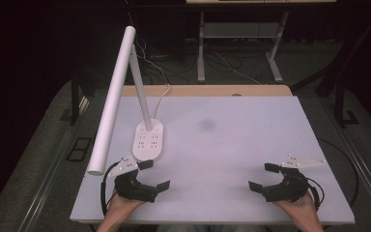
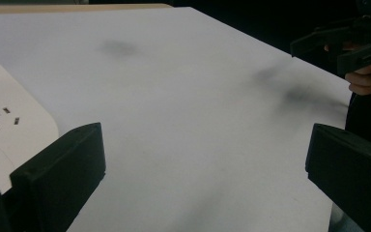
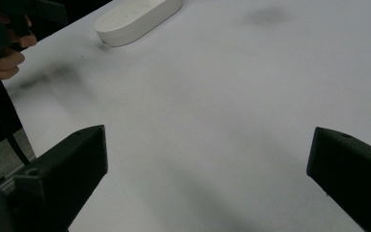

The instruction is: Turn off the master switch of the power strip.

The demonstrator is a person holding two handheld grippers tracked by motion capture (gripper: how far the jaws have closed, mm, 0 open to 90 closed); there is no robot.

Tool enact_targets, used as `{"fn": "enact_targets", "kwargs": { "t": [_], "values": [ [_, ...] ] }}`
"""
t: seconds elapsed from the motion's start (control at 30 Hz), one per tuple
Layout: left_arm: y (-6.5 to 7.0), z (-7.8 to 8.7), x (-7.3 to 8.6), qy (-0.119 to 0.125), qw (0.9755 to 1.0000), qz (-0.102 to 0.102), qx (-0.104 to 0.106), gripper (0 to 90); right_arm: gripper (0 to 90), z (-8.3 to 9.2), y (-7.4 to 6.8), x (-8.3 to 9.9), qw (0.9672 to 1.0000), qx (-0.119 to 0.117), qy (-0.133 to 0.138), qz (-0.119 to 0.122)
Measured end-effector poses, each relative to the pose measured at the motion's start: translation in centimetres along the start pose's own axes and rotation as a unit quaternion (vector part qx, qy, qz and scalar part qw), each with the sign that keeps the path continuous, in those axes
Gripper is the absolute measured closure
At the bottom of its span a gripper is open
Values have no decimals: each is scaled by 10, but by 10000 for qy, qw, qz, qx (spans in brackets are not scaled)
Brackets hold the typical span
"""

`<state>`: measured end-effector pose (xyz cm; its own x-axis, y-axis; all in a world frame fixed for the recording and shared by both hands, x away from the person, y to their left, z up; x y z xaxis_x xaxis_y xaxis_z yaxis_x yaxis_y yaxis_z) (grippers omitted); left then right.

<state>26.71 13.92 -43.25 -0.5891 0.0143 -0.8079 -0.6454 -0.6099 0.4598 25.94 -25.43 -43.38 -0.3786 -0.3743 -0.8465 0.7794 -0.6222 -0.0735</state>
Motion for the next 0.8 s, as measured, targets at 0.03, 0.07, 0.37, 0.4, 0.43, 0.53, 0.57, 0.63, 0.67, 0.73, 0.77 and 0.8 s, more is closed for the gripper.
{"fn": "enact_targets", "kwargs": {
  "t": [0.03,0.07,0.37,0.4,0.43,0.53,0.57,0.63,0.67,0.73,0.77,0.8],
  "values": [
    [-1,-1,0,-47,10000,21,33,0,1,0,0,0,10000,-14,-22,-19],
    [-1,-2,1,-80,10000,19,35,0,1,-1,-1,1,10000,-16,-44,-12],
    [1,-5,0,-224,9997,-25,-7,0,1,-1,-2,3,9999,-13,-117,25],
    [1,-5,0,-229,9997,-21,-14,0,1,-1,-2,3,9999,-15,-115,26],
    [1,-5,-1,-224,9997,-19,4,0,1,-1,-2,3,9999,-17,-117,31],
    [2,-5,-2,-299,9995,-21,68,0,1,0,-1,3,9999,-14,-119,21],
    [3,-4,-3,-307,9995,-12,90,0,1,0,-1,3,9999,-14,-121,18],
    [3,-4,-4,-337,9994,-6,108,0,1,1,-1,3,9999,-14,-107,7],
    [3,-4,-4,-337,9994,-6,108,0,1,1,0,3,9999,-3,-105,12],
    [4,-4,-5,-394,9992,10,105,0,1,1,0,4,9999,12,-110,-9],
    [4,-4,-6,-434,9990,-7,107,0,1,1,0,4,9999,9,-111,-9],
    [5,-5,-6,-476,9988,5,101,0,1,1,0,4,9999,16,-114,-6]
  ]
}}
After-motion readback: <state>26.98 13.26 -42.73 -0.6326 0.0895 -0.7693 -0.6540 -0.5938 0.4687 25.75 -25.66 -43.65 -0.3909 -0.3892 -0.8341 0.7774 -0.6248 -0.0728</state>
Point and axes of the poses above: each handheld gripper's, and its own axes: z roughly backward along the jaws, x roughly out of its underside, y roughly to its right, the point moved 4 cm from there along -z, roughly forward along the jaws, and after that the axes turned 14 degrees about z, right-handed, at the moved point
